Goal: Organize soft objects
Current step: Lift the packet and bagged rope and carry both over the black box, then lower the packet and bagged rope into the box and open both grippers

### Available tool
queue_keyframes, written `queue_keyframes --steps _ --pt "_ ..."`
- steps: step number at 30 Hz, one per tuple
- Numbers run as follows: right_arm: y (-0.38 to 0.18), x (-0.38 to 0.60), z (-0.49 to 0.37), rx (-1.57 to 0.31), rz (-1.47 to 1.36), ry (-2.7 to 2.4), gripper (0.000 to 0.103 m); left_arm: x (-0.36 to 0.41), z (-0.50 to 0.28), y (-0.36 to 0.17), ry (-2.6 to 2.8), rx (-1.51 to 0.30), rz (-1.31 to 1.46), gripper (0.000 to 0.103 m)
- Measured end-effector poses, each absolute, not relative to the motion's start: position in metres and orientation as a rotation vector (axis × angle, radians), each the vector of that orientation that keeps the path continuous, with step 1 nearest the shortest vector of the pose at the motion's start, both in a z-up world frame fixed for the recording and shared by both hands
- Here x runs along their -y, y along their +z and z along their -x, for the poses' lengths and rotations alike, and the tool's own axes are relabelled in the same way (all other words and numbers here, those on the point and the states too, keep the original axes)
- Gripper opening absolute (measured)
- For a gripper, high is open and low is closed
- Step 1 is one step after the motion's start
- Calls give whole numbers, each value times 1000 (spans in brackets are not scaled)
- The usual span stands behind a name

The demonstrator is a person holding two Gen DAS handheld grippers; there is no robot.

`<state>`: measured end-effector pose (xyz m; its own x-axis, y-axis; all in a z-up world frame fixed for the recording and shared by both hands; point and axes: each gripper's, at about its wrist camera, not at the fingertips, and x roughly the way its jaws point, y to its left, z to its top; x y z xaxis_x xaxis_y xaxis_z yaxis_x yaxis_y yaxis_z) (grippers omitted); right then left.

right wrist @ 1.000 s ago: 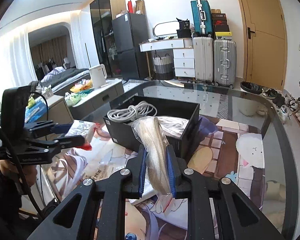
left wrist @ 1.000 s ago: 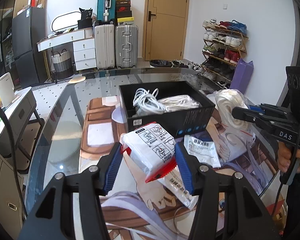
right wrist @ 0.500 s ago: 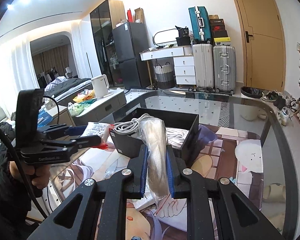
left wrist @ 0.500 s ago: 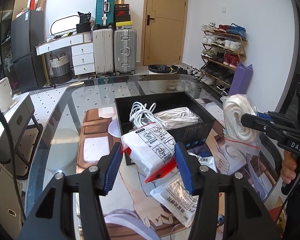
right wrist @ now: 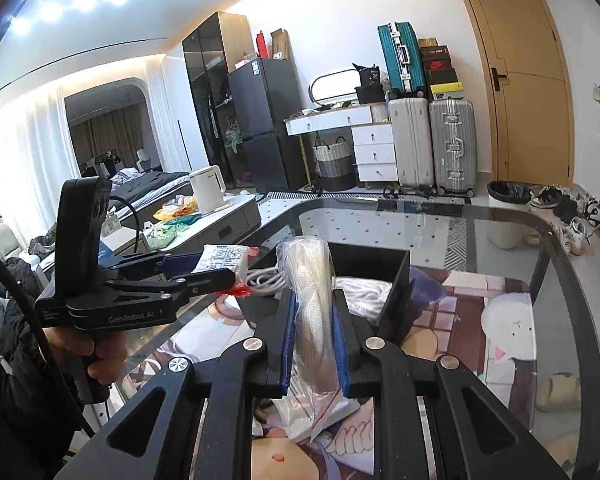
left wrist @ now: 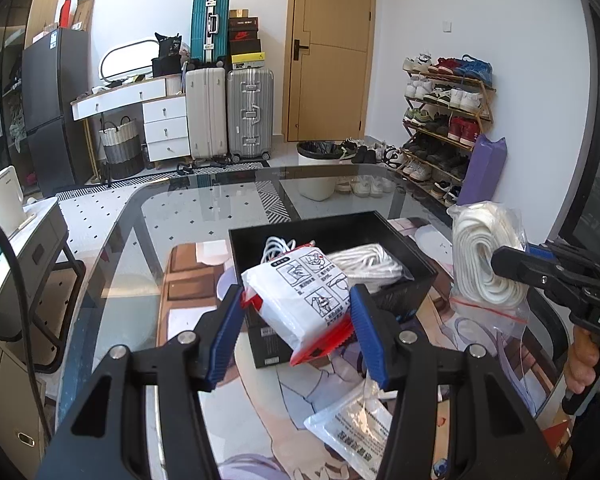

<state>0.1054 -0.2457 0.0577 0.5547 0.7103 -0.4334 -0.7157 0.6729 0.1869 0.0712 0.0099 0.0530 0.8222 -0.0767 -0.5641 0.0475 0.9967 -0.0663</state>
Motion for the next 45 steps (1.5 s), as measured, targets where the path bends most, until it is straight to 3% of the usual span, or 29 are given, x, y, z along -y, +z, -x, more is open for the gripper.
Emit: queue_keyframes --steps 45 --pt "73 193 -187 -477 -36 805 16 -33 -141 47 -42 -609 84 53"
